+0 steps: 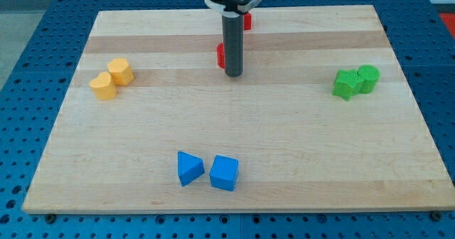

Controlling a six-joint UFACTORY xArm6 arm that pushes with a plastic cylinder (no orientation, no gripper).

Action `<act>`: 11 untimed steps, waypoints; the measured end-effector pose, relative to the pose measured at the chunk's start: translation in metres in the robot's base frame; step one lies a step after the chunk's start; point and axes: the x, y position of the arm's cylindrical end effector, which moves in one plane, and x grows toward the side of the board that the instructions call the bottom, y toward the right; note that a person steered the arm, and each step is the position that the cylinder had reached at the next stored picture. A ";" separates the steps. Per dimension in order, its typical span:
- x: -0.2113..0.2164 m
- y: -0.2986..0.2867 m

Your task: Place the red circle to the bottom left of red star

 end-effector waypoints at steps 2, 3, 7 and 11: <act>-0.003 -0.002; -0.004 -0.002; -0.042 -0.026; -0.050 -0.069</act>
